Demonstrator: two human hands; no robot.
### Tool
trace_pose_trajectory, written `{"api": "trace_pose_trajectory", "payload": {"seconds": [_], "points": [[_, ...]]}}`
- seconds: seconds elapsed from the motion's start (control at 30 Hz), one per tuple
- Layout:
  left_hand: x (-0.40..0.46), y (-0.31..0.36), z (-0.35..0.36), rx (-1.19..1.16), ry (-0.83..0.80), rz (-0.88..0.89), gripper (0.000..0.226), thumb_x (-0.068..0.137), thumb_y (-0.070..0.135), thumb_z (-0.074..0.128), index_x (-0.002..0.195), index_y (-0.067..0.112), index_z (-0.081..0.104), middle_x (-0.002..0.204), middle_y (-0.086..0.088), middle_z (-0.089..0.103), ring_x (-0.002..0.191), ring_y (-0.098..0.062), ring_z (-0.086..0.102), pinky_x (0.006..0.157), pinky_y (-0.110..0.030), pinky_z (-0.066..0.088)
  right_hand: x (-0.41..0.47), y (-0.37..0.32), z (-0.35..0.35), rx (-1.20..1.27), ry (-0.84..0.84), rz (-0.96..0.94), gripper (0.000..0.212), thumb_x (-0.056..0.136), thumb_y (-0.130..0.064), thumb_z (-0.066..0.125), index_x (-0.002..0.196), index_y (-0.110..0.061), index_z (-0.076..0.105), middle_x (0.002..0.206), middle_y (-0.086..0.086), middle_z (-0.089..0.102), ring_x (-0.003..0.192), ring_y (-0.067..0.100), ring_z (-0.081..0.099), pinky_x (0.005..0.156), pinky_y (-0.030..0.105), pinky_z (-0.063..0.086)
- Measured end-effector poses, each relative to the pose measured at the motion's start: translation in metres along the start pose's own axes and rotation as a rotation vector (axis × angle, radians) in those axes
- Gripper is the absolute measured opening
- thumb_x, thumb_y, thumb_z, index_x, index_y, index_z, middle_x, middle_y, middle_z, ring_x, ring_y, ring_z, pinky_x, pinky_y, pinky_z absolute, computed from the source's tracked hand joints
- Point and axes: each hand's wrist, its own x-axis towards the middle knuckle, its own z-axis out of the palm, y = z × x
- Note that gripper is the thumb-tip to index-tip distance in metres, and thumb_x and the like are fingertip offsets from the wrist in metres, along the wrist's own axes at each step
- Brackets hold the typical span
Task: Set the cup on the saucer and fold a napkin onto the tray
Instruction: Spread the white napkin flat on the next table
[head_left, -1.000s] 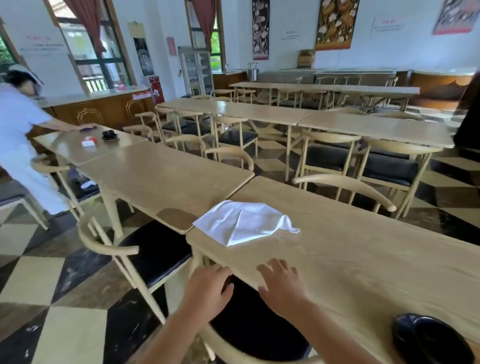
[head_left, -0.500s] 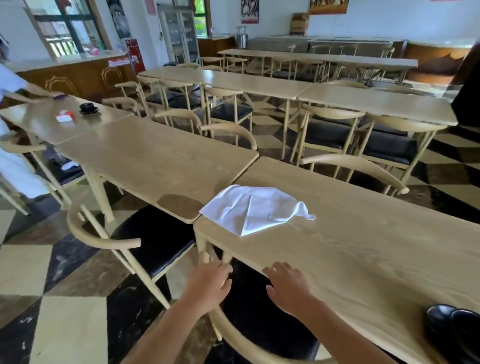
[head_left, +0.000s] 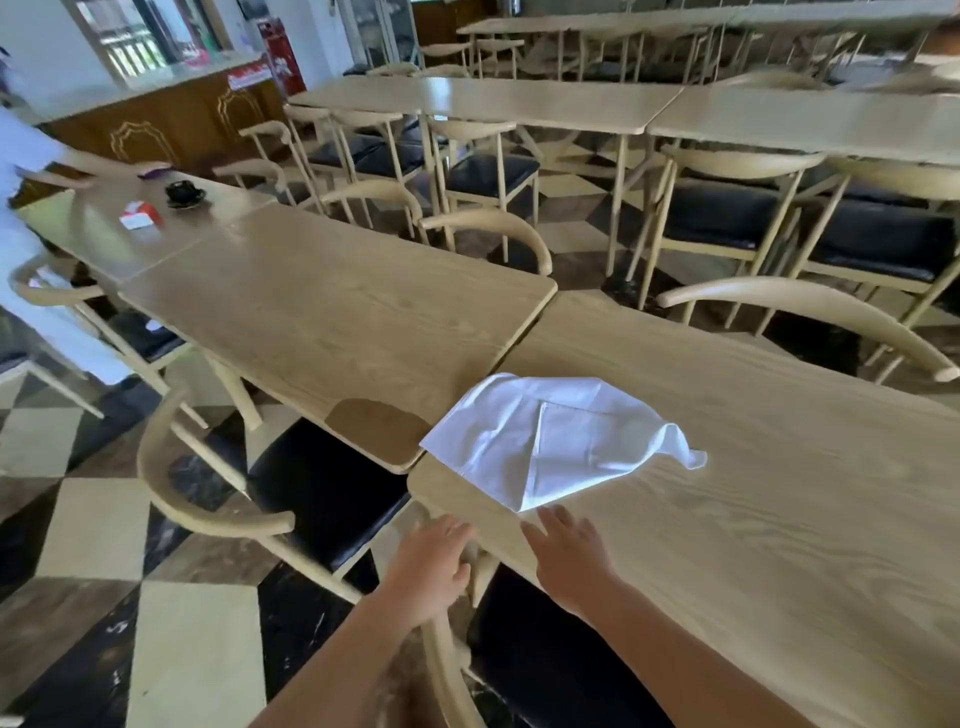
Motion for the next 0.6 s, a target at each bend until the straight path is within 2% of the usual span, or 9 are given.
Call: {"api": "trace_pose_trajectory", "payload": {"seconds": [0.1,0.23,0.3,0.37,0.43,0.5,0.53,0.57,0.6], "points": [[0.037,-0.010,0.009,0.064,-0.073,0.050,0.048,0.093,0.027,0.042,0.139,0.023,0.030,0.149,0.002,0.031,0.137,-0.018,0.028,0.111,-0.041,0.023,0.022,0.007,0.005,-0.004,-0.055,0.024,0.064,0.088,-0.008,0.044,0.145,-0.016,0.017,0.157,0.010,0.007,0.144,0.025,0.004,0.109,0.044,0.025],[0.087,-0.026,0.018,0.080,-0.160,0.098,0.055,0.094,0.025,0.043,0.144,0.024,0.020,0.156,0.001,0.018,0.144,-0.014,0.013,0.117,-0.049,0.009,0.054,0.011,0.009,-0.040,-0.131,0.044,0.077,0.088,-0.003,0.048,0.148,-0.019,0.002,0.157,0.014,-0.013,0.144,0.030,-0.011,0.112,0.049,0.016],[0.107,-0.032,0.025,0.062,-0.191,0.135,0.058,0.095,0.024,0.042,0.146,0.026,0.014,0.158,0.001,0.009,0.145,-0.015,0.006,0.117,-0.049,0.007,0.071,0.012,0.008,-0.083,-0.196,0.054,0.083,0.088,-0.005,0.052,0.148,-0.021,-0.003,0.155,0.016,-0.019,0.143,0.031,-0.016,0.114,0.051,0.010],[0.122,-0.035,0.031,0.057,-0.201,0.182,0.059,0.096,0.024,0.042,0.147,0.027,0.011,0.159,-0.001,0.004,0.146,-0.017,0.002,0.117,-0.049,0.007,0.087,0.012,0.008,-0.161,-0.260,0.043,0.082,0.088,-0.010,0.056,0.148,-0.019,0.001,0.155,0.018,-0.017,0.143,0.032,-0.016,0.115,0.052,0.006],[0.135,-0.037,0.038,0.063,-0.215,0.220,0.060,0.095,0.024,0.042,0.146,0.027,0.011,0.159,-0.002,0.003,0.146,-0.018,0.000,0.117,-0.049,0.008,0.100,0.014,0.009,-0.249,-0.286,0.034,0.074,0.087,-0.015,0.060,0.146,-0.015,0.015,0.156,0.019,-0.009,0.143,0.033,-0.011,0.114,0.053,0.006],[0.143,-0.041,0.047,0.064,-0.200,0.252,0.061,0.094,0.023,0.043,0.146,0.027,0.011,0.159,-0.002,0.002,0.146,-0.018,-0.001,0.116,-0.049,0.008,0.107,0.016,0.008,-0.311,-0.207,0.002,0.058,0.083,-0.023,0.066,0.135,-0.017,0.042,0.155,0.016,0.019,0.144,0.029,0.010,0.113,0.049,0.019],[0.145,-0.043,0.051,0.055,-0.176,0.262,0.061,0.093,0.023,0.044,0.146,0.027,0.013,0.159,-0.002,0.003,0.146,-0.018,0.000,0.116,-0.050,0.009,0.107,0.019,0.006,-0.317,-0.186,0.000,0.050,0.071,-0.032,0.076,0.118,-0.024,0.061,0.145,0.008,0.044,0.138,0.022,0.032,0.108,0.042,0.033],[0.146,-0.043,0.052,0.056,-0.156,0.278,0.061,0.092,0.023,0.046,0.146,0.026,0.017,0.158,-0.002,0.007,0.146,-0.018,0.005,0.115,-0.051,0.012,0.106,0.020,-0.001,-0.311,-0.170,-0.006,0.042,0.054,-0.040,0.084,0.092,-0.028,0.073,0.123,-0.001,0.064,0.124,0.015,0.052,0.098,0.036,0.046],[0.146,-0.043,0.051,0.055,-0.117,0.303,0.061,0.089,0.023,0.051,0.144,0.026,0.025,0.157,-0.003,0.016,0.144,-0.020,0.014,0.113,-0.052,0.017,0.103,0.022,-0.003,-0.310,-0.106,-0.022,0.035,0.040,-0.043,0.087,0.070,-0.030,0.075,0.101,-0.008,0.073,0.109,0.010,0.063,0.088,0.031,0.053]]}}
